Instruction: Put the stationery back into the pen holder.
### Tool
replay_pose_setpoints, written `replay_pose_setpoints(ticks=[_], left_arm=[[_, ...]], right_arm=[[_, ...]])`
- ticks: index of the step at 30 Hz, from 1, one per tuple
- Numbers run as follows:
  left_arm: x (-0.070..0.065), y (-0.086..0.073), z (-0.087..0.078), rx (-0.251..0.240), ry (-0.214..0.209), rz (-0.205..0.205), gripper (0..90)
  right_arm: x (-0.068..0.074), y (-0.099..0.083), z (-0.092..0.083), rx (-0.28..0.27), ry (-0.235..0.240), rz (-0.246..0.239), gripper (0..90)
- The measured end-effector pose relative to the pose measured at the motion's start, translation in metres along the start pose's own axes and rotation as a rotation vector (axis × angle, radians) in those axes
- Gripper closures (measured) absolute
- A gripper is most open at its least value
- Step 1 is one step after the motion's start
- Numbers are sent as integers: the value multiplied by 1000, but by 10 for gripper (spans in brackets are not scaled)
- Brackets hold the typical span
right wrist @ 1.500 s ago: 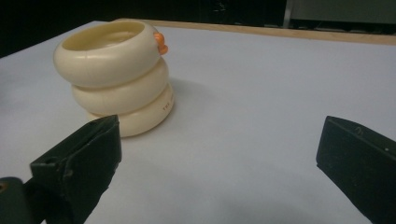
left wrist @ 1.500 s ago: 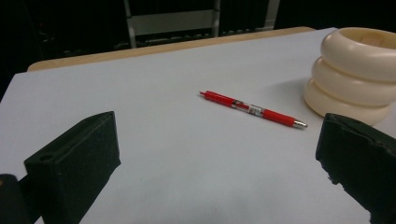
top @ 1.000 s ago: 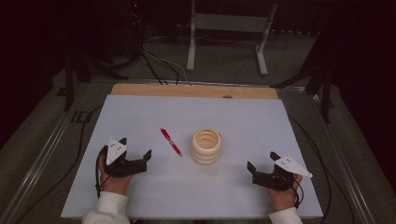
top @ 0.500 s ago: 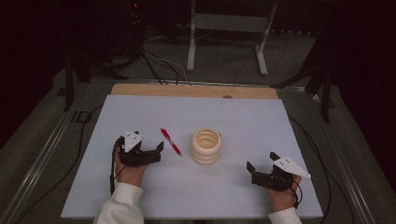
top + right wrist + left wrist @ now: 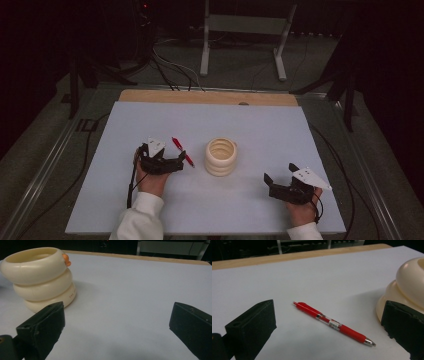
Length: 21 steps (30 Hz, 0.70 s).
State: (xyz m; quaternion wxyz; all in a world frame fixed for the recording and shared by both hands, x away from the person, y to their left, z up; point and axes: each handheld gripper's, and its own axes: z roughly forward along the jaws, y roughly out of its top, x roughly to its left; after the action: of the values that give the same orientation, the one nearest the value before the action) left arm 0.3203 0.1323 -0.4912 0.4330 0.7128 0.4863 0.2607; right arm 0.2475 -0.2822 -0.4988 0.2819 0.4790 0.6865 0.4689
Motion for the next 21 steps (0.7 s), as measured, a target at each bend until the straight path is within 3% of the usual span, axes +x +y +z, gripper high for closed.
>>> replay_pose_setpoints(ticks=[21], left_arm=[[-25, -11, 34, 141, 1, 22, 10]], right_arm=[[0, -1, 2, 7, 0, -1, 5]])
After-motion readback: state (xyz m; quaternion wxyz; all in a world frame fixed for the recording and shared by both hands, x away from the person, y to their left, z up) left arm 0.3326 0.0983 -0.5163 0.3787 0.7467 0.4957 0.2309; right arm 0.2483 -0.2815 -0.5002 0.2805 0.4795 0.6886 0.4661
